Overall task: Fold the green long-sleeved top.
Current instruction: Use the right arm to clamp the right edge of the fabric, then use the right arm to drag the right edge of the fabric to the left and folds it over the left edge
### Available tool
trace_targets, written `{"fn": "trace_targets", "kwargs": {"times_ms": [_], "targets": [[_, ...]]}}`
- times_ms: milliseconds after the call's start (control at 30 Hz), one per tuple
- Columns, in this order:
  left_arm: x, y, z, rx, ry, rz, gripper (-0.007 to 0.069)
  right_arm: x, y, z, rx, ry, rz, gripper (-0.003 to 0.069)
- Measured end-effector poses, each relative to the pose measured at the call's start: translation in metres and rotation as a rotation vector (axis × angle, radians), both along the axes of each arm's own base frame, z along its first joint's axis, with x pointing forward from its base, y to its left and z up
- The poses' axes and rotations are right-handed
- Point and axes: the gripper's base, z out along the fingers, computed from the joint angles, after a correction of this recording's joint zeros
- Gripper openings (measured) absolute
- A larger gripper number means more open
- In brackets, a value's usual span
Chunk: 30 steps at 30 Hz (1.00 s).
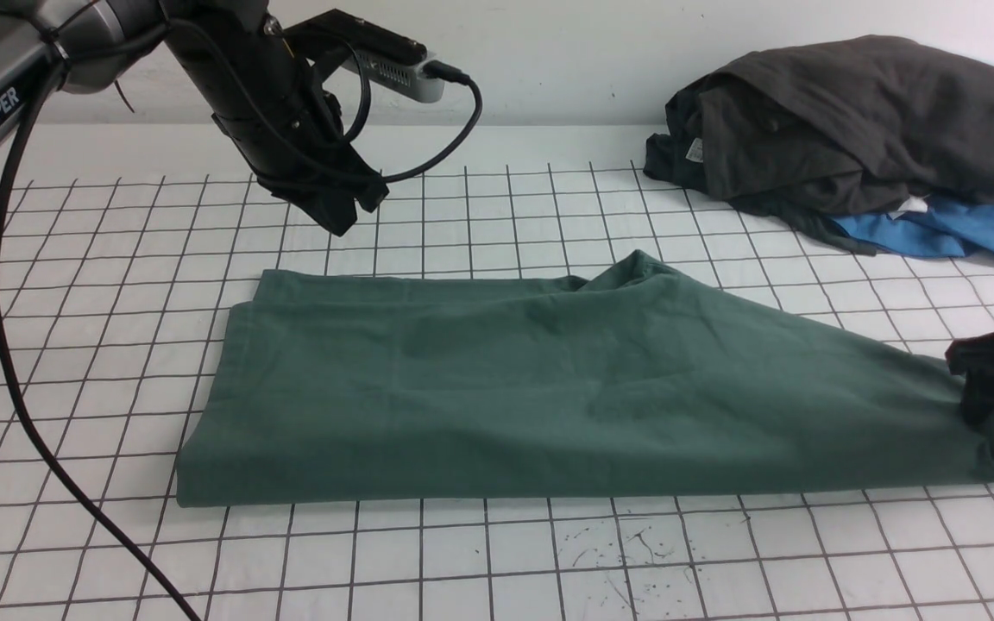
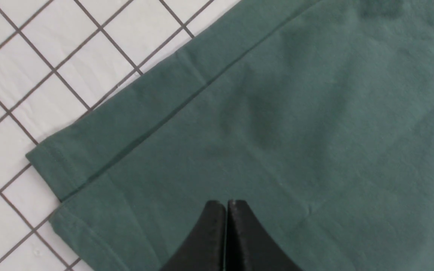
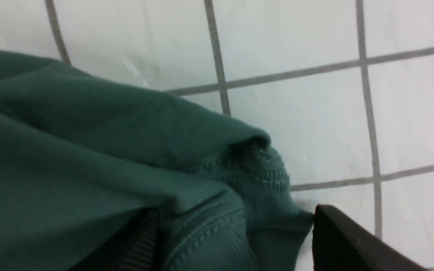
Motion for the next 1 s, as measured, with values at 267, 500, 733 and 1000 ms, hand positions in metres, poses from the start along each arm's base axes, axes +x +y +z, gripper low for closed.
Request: {"fn": "trace_targets", "kwargs": {"times_ms": [267,500,733,1000], "targets": [[0.000,0.000,0.000,0.005,-0.005,-0.016,-0.0008,0.001,0.006,0.001,0.036,-0.007,0.052,0.0216],[-0.002,0.007,0.010,0.005,-0.030,-0.016,-0.0008,0.002,0.002,0.042,-0.029,-0.013,0.098,0.0066],[-0.026,0.055,0.075,-0.016,-0.176,0.086,-0.0008,0.000,0.009,0.166,-0.123,-0.206,0.105,0.0066],[-0.083,0.107,0.157,-0.021,-0.373,0.211,-0.0008,0.005,0.141,0.246,-0.016,-0.472,0.423,0.0066]]}}
